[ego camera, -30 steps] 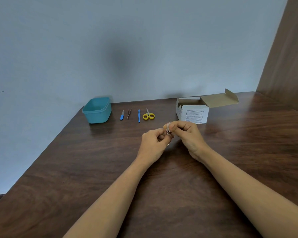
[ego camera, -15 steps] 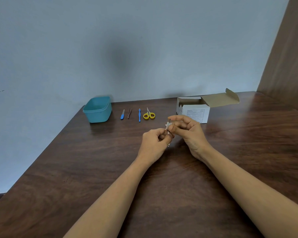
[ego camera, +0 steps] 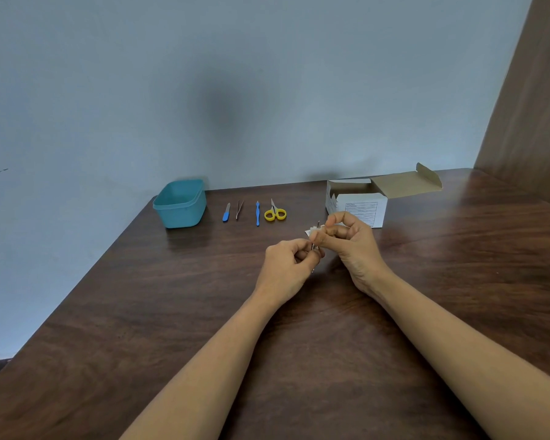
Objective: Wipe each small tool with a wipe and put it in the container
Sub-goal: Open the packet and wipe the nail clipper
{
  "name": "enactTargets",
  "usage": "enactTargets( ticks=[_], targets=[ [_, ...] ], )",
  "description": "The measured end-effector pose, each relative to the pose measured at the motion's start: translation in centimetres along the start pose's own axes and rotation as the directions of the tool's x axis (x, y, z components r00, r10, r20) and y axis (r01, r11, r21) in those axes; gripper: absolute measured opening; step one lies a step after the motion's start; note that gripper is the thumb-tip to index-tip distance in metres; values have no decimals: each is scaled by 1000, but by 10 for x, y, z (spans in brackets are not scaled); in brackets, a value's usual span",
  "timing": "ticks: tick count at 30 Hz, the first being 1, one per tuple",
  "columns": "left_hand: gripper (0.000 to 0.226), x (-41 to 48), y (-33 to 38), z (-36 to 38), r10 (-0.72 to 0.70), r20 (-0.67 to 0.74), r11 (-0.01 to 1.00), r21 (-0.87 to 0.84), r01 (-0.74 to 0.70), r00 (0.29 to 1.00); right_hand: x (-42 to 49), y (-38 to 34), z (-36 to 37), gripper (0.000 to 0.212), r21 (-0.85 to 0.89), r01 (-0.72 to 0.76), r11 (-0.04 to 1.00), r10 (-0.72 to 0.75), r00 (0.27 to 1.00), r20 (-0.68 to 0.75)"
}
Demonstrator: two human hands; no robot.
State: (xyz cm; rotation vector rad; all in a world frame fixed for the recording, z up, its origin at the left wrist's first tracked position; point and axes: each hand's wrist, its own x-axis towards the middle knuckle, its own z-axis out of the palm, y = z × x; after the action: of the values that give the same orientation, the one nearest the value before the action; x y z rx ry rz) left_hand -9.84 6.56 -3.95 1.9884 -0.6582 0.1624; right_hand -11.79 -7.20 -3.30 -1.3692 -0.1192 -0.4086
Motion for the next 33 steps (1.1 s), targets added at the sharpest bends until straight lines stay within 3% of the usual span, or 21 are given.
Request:
enactTargets(
  ticks=[7, 13, 22, 30, 33],
  targets=[
    [23, 1, -1, 0, -17, 16, 1000, 4, 17, 1000, 1, 0, -1, 23, 43, -7, 999, 6, 1000, 11],
    [22, 1, 0, 0, -20, 25, 999, 27, 20, 999, 2, -2, -1, 36, 119, -19, 993, 24, 999, -43],
    [25, 1, 0, 1, -26, -27, 1000, 5, 26, 999, 3, -7, -1, 32, 227, -56, 972, 88, 987, -136],
    [26, -1, 1, 2, -10, 15, 1000, 9, 10, 1000, 6, -6, -3, 36, 369, -45, 928, 132, 968, -212],
    [26, -1, 0, 1, 3, 13, 1000, 21, -3, 1000, 6, -7, -3, 34, 343, -48, 938, 121, 973, -196]
  ],
)
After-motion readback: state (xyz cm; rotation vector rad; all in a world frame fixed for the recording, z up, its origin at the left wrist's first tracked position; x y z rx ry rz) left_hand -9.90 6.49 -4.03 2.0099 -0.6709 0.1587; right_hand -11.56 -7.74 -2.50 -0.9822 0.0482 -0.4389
